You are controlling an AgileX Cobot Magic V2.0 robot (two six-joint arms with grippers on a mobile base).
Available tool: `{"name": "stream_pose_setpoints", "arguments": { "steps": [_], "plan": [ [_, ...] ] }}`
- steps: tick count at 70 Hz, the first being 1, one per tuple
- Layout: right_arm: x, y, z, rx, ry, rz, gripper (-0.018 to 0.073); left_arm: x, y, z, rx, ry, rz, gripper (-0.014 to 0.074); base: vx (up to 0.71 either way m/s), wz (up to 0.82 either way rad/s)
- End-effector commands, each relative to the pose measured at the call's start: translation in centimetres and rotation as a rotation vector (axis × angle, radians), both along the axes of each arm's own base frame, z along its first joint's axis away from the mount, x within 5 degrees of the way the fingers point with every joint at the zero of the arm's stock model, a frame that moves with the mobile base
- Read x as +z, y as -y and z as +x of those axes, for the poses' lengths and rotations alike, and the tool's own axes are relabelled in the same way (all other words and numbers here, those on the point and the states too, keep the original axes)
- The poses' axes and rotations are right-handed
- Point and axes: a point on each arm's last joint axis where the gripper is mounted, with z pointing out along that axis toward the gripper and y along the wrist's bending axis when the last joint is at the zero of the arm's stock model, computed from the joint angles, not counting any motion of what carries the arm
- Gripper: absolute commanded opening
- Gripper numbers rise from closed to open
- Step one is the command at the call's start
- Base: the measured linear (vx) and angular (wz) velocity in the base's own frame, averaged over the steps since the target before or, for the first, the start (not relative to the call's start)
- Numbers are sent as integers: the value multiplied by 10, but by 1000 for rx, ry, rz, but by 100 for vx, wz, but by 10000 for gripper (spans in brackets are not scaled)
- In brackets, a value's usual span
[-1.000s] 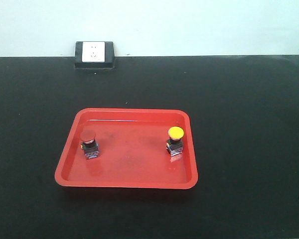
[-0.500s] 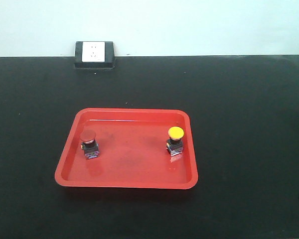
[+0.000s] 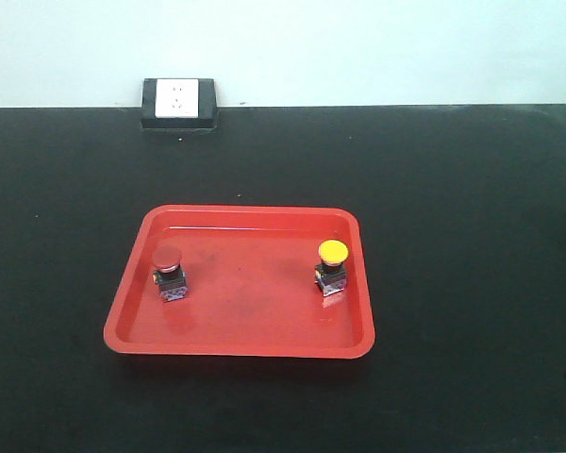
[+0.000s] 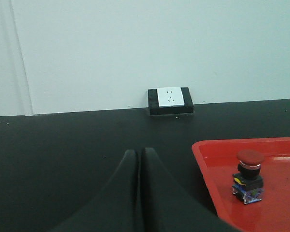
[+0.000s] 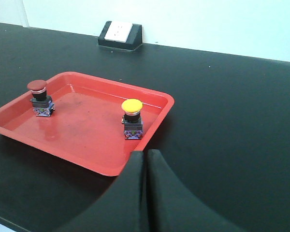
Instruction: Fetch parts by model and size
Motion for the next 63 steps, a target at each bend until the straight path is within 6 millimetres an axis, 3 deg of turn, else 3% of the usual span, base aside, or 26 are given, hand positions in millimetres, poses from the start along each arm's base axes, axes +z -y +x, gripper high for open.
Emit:
{"name": "stream_pose_setpoints", "arguments": {
  "steps": [1, 63],
  "plan": [
    [15, 0, 1, 0, 94, 25, -10, 10, 0, -2, -2, 88, -1, -6, 0, 0],
    [15, 0, 1, 0, 93, 24, -10, 7, 2, -2, -31, 44, -3, -6, 0, 0]
  ]
}}
